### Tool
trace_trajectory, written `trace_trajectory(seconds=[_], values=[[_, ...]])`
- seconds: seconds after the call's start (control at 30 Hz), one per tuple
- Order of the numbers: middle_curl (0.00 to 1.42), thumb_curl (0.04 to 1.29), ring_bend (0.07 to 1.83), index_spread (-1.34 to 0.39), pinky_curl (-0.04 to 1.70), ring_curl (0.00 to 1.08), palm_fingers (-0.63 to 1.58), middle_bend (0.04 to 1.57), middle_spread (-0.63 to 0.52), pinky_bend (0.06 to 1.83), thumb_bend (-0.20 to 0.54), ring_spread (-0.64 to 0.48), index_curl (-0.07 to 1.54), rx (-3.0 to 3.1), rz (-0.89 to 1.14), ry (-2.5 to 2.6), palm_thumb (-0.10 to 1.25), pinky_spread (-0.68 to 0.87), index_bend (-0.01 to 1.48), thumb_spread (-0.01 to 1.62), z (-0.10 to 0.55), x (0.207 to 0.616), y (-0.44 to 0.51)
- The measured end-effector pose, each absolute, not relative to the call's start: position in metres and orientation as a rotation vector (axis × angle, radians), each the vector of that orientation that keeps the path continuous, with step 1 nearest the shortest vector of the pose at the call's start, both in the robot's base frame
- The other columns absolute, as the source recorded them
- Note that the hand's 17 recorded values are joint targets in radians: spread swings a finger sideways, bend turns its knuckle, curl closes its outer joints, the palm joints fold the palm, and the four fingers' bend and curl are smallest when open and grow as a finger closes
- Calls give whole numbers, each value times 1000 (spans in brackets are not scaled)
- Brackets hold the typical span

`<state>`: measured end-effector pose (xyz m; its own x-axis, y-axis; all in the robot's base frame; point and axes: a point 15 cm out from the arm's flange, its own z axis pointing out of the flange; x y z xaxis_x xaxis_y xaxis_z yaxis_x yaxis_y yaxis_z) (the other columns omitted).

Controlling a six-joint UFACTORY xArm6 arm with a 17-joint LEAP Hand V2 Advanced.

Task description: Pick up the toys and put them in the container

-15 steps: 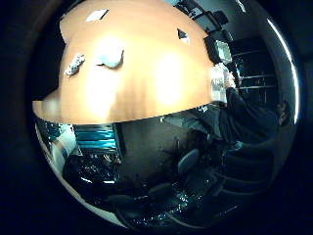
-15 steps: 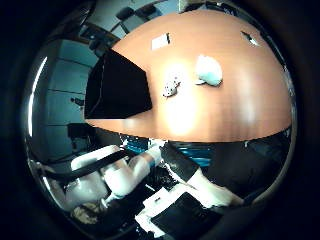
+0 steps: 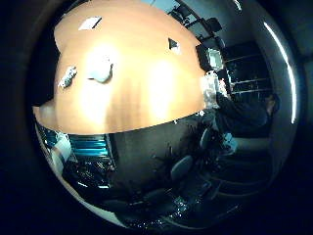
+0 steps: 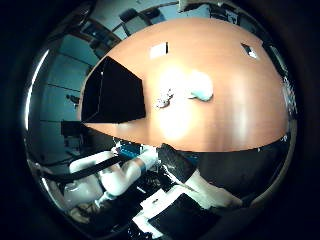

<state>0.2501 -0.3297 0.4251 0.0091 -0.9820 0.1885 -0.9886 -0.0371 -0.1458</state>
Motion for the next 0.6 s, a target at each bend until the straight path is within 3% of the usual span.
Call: trace_trajectory(seconds=[0.33,0.6], values=[[297,271,194,-436,313,223,180,188,-4,258,-24,192,320,2224,386,-2156,495,422,181,1058,380,288,-369],[296,273,194,-437,314,231,194,186,-11,246,-24,193,319,2266,244,-2154,505,424,181,1049,326,324,-374]])
